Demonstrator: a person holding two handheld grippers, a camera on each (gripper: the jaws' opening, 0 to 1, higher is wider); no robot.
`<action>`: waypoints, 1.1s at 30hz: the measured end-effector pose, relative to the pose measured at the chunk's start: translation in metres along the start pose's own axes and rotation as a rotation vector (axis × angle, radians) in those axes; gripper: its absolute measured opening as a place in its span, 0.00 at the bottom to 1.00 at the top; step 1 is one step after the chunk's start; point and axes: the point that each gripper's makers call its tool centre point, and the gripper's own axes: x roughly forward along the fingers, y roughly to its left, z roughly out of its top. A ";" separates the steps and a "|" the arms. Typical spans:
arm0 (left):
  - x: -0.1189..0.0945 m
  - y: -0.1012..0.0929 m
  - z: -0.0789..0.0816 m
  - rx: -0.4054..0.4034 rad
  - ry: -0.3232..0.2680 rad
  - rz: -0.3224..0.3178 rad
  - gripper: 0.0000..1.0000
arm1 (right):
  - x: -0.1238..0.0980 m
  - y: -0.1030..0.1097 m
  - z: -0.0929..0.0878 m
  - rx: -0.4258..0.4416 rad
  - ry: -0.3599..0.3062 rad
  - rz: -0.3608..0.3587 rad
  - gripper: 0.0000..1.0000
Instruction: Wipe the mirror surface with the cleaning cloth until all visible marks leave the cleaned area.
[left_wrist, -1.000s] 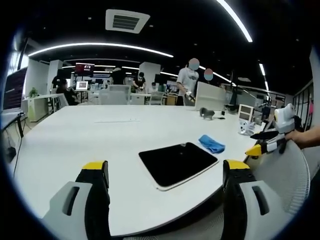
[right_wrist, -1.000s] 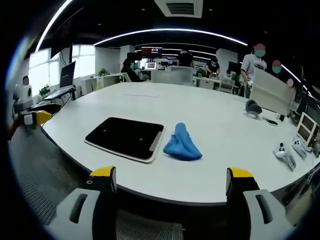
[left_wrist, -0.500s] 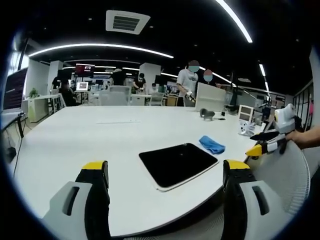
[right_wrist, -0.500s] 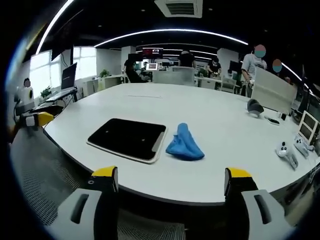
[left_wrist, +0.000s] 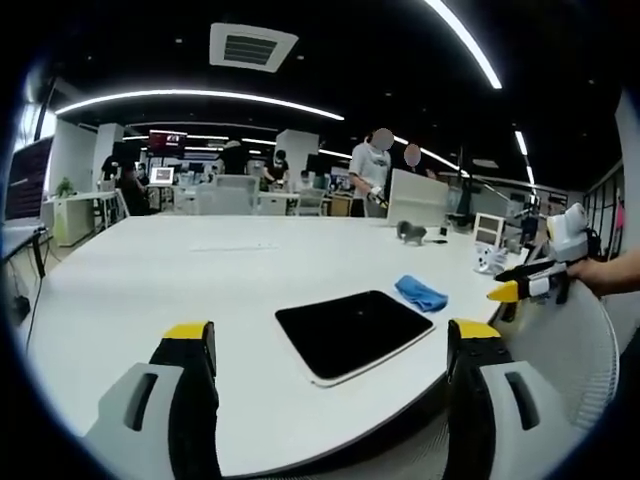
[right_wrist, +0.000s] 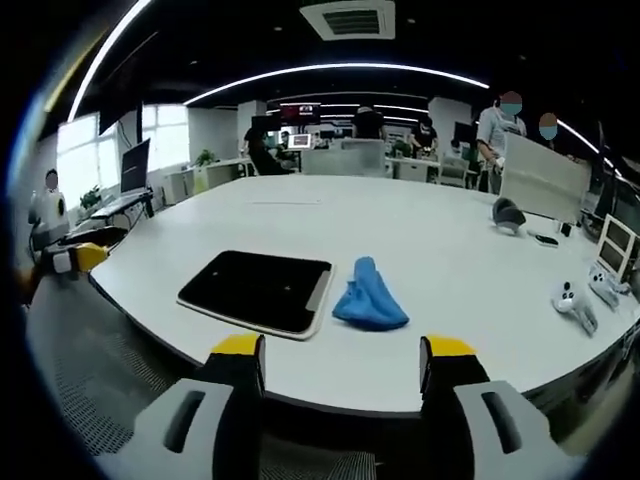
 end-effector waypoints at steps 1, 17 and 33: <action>0.000 0.000 0.000 0.000 -0.001 0.001 0.94 | 0.000 -0.001 0.003 -0.003 -0.003 -0.001 0.60; 0.000 0.000 0.001 -0.001 -0.008 -0.001 0.94 | 0.034 -0.012 0.045 -0.117 -0.010 0.020 0.43; 0.000 0.000 -0.002 -0.006 0.010 -0.001 0.94 | 0.082 -0.021 0.045 -0.176 0.039 0.049 0.32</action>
